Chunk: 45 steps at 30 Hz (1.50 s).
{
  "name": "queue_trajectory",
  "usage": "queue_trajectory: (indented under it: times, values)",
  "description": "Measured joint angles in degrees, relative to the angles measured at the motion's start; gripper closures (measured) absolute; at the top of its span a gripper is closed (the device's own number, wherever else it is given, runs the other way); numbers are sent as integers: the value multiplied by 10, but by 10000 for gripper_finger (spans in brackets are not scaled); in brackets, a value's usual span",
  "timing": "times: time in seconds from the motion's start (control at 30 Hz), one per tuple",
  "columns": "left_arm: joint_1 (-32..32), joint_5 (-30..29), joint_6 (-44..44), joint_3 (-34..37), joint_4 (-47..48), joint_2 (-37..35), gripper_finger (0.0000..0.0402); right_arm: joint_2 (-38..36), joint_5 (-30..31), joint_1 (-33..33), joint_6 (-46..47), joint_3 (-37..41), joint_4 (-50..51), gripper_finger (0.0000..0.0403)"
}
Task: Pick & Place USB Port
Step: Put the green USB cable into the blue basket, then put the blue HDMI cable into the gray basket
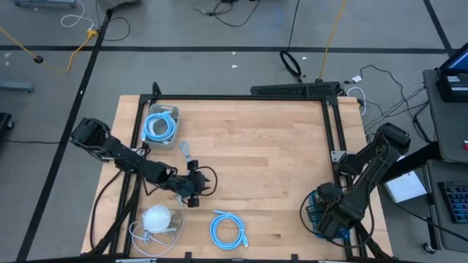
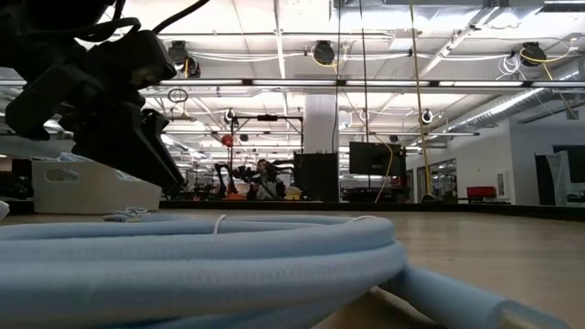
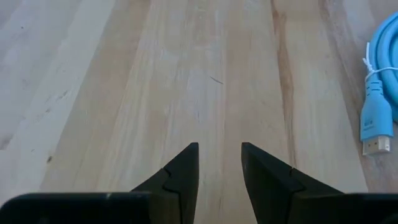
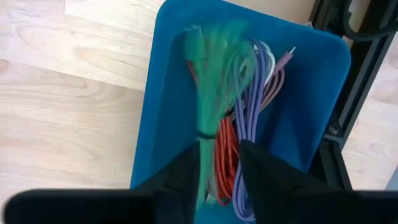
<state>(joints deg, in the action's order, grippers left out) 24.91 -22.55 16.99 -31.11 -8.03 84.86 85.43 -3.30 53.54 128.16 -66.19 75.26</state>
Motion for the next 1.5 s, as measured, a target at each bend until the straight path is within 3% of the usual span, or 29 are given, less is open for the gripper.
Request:
queue_trajectory:
  times: [0.17,0.27,0.4,0.53,0.63,0.73,0.8,0.9,1.1,1.33,1.5]
  values:
    - [0,1,-8,0,-11,0,279,-22,8,-5,1,0,-2,259]
    - [-3,30,-20,0,-41,-5,279,-47,78,-12,-6,-4,-3,247]
    - [-20,157,-22,0,-87,-11,279,-82,270,-28,-73,-26,-14,243]
    - [-27,290,-53,-13,-86,-10,279,-109,515,-51,-252,-37,-100,247]
    - [-16,299,-107,-49,-36,-10,279,-114,667,-66,-463,-29,-228,249]
    - [-3,274,-141,-121,62,-9,279,-113,742,-83,-671,-1,-387,247]
    - [4,250,-156,-172,123,2,279,-113,752,-102,-763,26,-477,246]
    - [9,237,-168,-234,202,29,279,-112,741,-132,-812,72,-545,247]
    - [9,206,-173,-310,279,123,279,-112,650,-199,-734,164,-552,248]
    - [-6,193,-165,-386,329,231,279,-112,636,-241,-678,268,-615,241]
    - [-10,195,-163,-437,351,262,279,-113,603,-264,-679,312,-659,243]
